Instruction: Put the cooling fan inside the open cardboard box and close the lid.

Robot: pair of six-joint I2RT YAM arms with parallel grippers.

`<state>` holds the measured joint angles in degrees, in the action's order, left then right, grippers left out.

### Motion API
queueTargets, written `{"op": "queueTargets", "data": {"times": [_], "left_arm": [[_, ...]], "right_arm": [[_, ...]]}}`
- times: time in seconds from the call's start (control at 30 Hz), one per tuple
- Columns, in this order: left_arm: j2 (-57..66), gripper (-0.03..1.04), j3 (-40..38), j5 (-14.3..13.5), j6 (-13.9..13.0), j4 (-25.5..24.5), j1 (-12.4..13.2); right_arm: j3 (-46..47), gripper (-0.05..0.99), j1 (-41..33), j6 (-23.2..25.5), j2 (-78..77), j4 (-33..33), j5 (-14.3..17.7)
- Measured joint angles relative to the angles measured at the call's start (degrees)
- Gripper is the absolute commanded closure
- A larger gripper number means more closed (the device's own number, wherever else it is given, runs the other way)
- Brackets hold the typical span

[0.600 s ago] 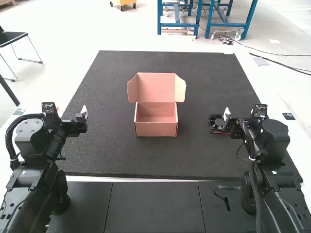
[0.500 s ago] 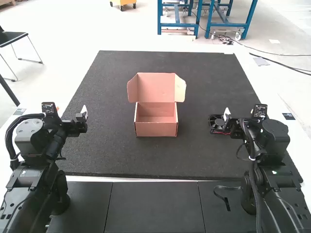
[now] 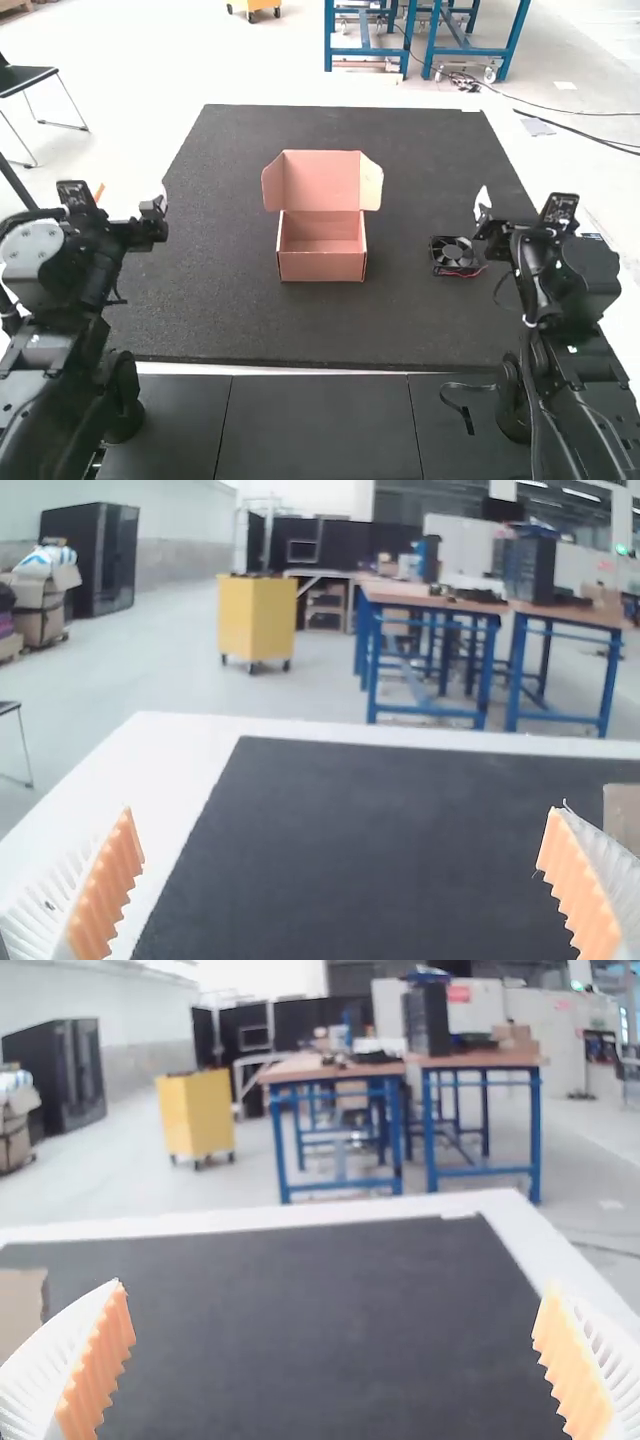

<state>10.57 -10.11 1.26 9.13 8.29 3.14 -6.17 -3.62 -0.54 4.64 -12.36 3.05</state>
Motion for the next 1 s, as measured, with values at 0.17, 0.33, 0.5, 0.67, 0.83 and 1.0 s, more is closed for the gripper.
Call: {"op": "queueTargets", "data": {"times": [0.17,0.33,0.5,0.67,0.83,1.0], "left_arm": [[16.9,0.04,-14.6,0.4,0.0,-6.1,0.0],[29.5,0.04,-24.9,0.9,-0.3,-8.1,0.0],[39.5,0.04,-28.6,0.0,-3.6,-14.1,-0.3],[48.1,0.04,-32.0,0.0,-4.9,-23.1,-5.3],[51.0,0.04,-40.4,0.5,-5.4,-27.4,-15.3],[50.9,0.04,-46.2,1.1,-5.5,-32.9,-23.5]], "right_arm": [[-11.0,0.02,0.0,-0.3,10.8,2.2,0.1],[-25.4,0.02,0.1,-0.4,25.0,12.2,0.8],[-39.7,0.03,0.1,-0.6,38.0,27.4,1.4],[-46.3,0.03,0.1,-0.6,44.1,34.1,2.1],[-49.9,0.03,1.4,-0.5,48.6,36.0,3.6],[-50.5,0.03,3.3,0.1,55.2,39.6,3.9]]}}
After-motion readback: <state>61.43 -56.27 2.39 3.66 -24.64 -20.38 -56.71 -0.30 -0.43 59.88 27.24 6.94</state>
